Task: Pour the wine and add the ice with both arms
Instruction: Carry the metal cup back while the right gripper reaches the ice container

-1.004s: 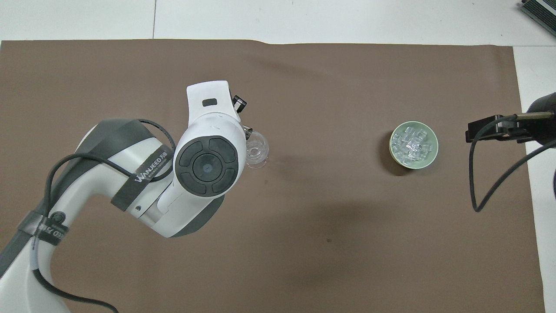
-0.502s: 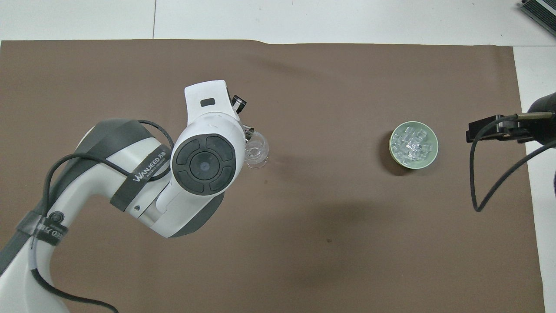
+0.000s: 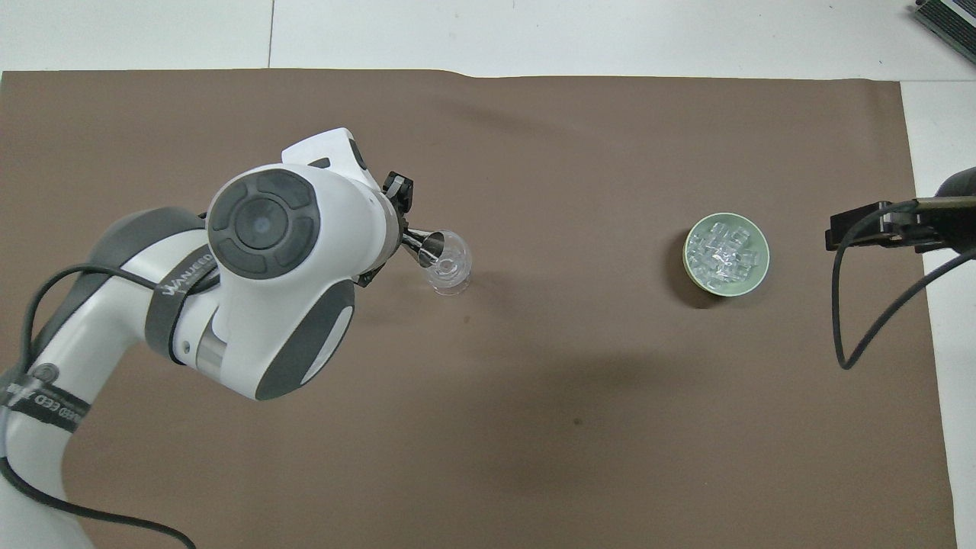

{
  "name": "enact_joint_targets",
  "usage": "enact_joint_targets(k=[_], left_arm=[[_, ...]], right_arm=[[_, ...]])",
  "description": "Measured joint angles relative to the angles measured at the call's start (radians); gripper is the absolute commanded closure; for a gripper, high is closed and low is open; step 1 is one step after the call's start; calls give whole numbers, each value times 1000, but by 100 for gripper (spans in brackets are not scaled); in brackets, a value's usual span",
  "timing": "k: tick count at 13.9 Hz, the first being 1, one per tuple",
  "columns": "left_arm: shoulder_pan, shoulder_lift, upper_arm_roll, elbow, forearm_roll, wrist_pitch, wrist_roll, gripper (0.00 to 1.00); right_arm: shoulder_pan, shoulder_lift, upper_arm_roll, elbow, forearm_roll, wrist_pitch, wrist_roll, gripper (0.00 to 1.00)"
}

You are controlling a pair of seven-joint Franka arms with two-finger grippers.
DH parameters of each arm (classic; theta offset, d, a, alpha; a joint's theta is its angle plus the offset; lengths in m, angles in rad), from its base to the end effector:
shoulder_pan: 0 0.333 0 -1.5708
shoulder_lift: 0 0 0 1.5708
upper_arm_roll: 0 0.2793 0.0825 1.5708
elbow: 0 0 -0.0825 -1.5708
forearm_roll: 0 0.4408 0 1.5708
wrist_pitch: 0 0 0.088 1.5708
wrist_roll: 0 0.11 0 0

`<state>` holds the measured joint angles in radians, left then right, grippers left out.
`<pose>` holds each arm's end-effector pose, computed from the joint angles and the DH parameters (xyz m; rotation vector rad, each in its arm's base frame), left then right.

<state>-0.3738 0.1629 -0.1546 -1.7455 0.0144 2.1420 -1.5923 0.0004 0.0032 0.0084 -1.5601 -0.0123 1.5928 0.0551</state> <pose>0.5903 -0.3391 0.4417 2.5230 1.4826 0.1543 0.6148 0.0041 0.5905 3.1291 -0.0723 0.0468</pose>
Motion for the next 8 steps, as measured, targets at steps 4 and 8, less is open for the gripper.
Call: enact_joint_targets(k=[4, 8], left_arm=[[141, 0, 6, 13, -302, -103, 215, 100], [293, 15, 8, 10, -541, -219, 372, 100]], right_arm=[[0, -1, 0, -1, 0, 0, 0, 0], [0, -1, 0, -8, 0, 5, 0, 0]])
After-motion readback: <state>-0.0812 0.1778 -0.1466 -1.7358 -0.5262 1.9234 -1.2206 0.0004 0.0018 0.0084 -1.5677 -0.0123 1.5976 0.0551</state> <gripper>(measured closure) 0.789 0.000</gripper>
